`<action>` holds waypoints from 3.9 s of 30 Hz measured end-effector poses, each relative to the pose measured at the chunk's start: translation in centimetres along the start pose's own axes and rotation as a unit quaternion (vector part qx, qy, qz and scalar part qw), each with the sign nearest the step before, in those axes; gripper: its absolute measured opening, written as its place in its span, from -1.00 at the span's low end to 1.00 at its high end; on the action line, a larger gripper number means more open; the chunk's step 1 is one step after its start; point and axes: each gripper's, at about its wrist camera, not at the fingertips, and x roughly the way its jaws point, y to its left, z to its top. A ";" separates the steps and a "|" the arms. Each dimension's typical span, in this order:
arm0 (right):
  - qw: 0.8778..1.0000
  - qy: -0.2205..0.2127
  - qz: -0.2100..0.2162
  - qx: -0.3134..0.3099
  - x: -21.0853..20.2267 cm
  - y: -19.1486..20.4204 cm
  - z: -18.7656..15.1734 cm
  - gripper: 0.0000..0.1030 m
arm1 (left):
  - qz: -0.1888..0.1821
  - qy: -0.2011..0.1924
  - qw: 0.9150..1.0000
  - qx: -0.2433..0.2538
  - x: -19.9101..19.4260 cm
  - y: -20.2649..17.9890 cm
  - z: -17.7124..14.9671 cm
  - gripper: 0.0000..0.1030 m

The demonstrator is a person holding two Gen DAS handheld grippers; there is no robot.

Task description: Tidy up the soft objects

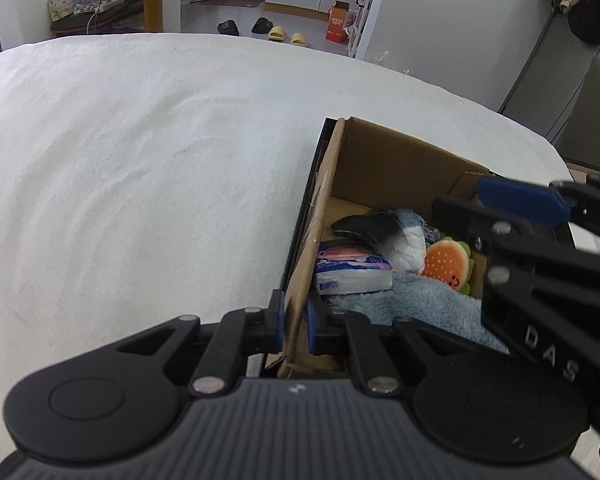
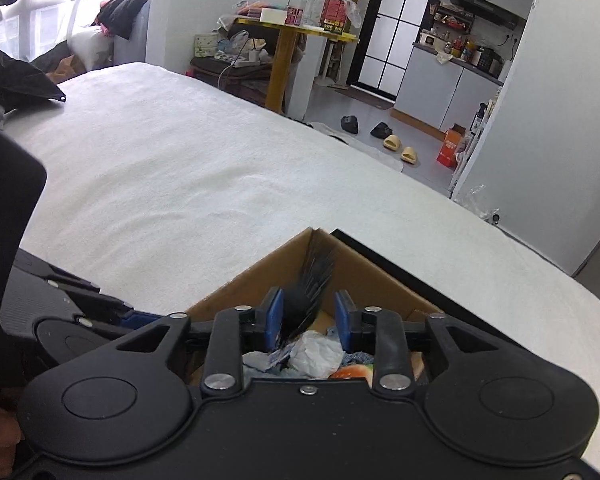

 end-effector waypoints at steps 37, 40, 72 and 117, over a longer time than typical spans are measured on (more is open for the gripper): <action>0.972 0.045 -0.078 0.218 -7.7 -7.9 -5.0 0.32 | 0.025 -0.029 0.994 0.101 -7.6 -6.1 1.7 0.36; 0.965 0.038 -0.086 0.247 -9.2 -8.8 -5.6 0.54 | 0.021 -0.029 0.993 0.110 -8.9 -6.8 1.9 0.43; 0.921 -0.010 -0.154 0.358 -22.4 -10.4 -9.0 1.00 | -0.046 -0.071 0.986 0.144 -20.9 -8.2 -0.9 0.90; 0.927 0.027 -0.155 0.341 -24.9 -4.4 -9.1 1.00 | -0.042 -0.092 0.984 0.145 -25.4 -6.6 -6.2 0.98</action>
